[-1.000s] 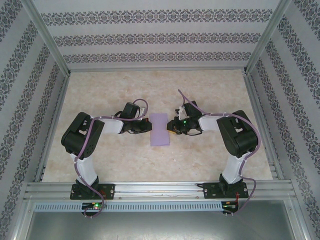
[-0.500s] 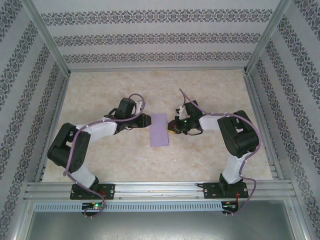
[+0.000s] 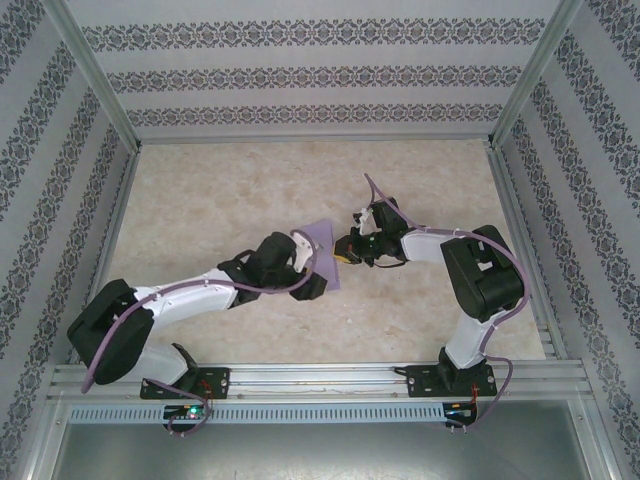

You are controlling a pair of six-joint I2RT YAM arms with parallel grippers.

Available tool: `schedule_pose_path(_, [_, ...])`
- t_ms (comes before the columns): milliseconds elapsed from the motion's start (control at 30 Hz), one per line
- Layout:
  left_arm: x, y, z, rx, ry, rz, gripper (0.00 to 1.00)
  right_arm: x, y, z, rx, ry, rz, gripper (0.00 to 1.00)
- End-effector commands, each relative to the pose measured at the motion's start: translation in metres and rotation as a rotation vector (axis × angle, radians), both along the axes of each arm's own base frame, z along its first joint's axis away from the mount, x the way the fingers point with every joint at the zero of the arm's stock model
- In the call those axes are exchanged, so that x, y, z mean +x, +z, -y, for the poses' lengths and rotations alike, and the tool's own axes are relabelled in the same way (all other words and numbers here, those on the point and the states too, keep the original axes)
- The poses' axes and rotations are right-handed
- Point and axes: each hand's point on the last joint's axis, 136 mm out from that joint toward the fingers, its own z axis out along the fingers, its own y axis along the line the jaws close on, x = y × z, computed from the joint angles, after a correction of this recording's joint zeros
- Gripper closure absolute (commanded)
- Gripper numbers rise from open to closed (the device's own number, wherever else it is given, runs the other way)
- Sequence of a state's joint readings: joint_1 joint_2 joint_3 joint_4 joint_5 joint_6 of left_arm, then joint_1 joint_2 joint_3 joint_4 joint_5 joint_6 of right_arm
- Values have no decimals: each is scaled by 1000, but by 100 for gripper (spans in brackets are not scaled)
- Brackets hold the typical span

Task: Fold a paper plane with a square sheet of paper (fold left side to right side)
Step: Fold the triangle a second time at the center of the table.

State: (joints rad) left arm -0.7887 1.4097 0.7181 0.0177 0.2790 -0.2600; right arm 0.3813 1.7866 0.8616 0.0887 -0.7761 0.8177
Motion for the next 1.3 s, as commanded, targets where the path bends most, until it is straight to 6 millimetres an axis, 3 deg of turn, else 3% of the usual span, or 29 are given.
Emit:
schedule_pose_path(0, [-4,-8,6,116,-31,87,40,2,4,1,13,-12,6,100])
schedule_pose_path(300, [6,-38,22,393,-29,178,32,1,2,0,8,-10,5,100])
schedule_pose_path(633, [28,-55,25,585,55,226,33,1,0,-1,10,-6,4,100])
schedule_pose_path(833, [29,-53,25,581,72,234,50,1,-2,-1,8,-5,3,100])
schedule_pose_path(1100, [26,-41,29,532,63,234,82,1,-4,-1,6,0,4,100])
schedule_pose_path(1267, [23,-35,32,495,56,216,93,4,3,2,10,4,32,100])
